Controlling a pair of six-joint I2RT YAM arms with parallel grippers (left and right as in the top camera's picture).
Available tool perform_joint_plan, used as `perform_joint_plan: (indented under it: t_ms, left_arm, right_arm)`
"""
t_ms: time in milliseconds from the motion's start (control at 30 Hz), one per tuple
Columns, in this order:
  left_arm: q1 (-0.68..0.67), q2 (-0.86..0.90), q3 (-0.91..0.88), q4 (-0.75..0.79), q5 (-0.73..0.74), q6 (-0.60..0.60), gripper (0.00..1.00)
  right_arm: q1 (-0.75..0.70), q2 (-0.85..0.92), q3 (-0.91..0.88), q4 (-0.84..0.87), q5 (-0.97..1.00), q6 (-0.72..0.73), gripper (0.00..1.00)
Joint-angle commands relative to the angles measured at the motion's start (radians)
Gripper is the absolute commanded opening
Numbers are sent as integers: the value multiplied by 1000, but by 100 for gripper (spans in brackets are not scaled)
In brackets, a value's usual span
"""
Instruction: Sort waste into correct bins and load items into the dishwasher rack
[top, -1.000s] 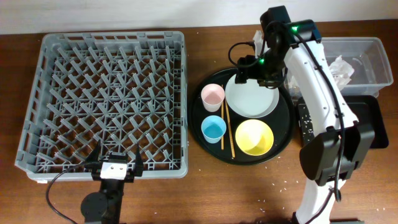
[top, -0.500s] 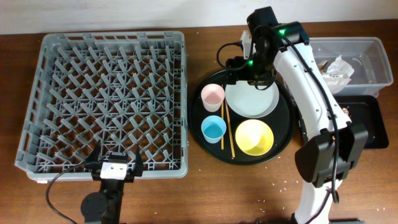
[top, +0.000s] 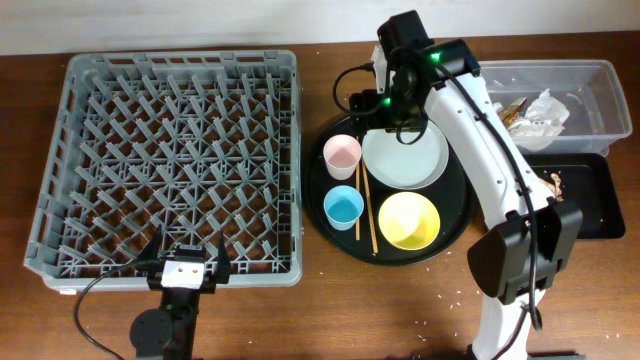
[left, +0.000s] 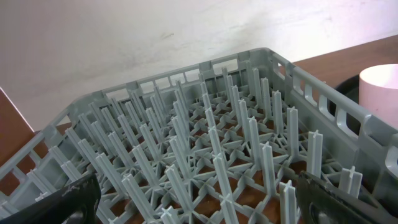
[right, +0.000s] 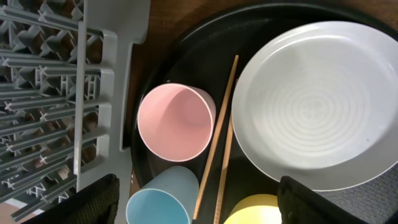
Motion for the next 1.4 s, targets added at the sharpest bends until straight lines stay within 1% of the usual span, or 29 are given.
perform_joint_plan:
  t_ms: [0, 400, 433, 467, 567, 600, 633, 700, 867, 1367]
  left_arm:
    - [5, -4, -6, 2, 11, 16, 100]
    - [5, -4, -6, 2, 11, 16, 100]
    - [5, -4, -6, 2, 11, 16, 100]
    - [5, -4, -6, 2, 11, 16, 100]
    - [5, -4, -6, 2, 11, 16, 100]
    - [5, -4, -6, 2, 11, 16, 100]
    - [5, -4, -6, 2, 11, 16, 100]
    - [5, -4, -6, 2, 11, 16, 100]
    - [5, -4, -6, 2, 11, 16, 100]
    - [5, -4, -6, 2, 11, 16, 100]
  right_arm:
    - [-1, 10, 11, 3, 27, -26, 82]
    - [-1, 10, 11, 18, 27, -26, 84]
    - [-1, 10, 11, 18, 27, -26, 82]
    - [-2, 10, 11, 24, 27, -25, 75]
    - [-2, 14, 10, 65, 60, -22, 61]
    - [0, 20, 10, 73, 61, -21, 61]
    - [0, 24, 10, 73, 61, -18, 55]
    - [0, 35, 10, 75, 60, 7, 52]
    - [0, 43, -5, 74, 61, 32, 52]
    - [0, 53, -14, 44, 53, 31, 54]
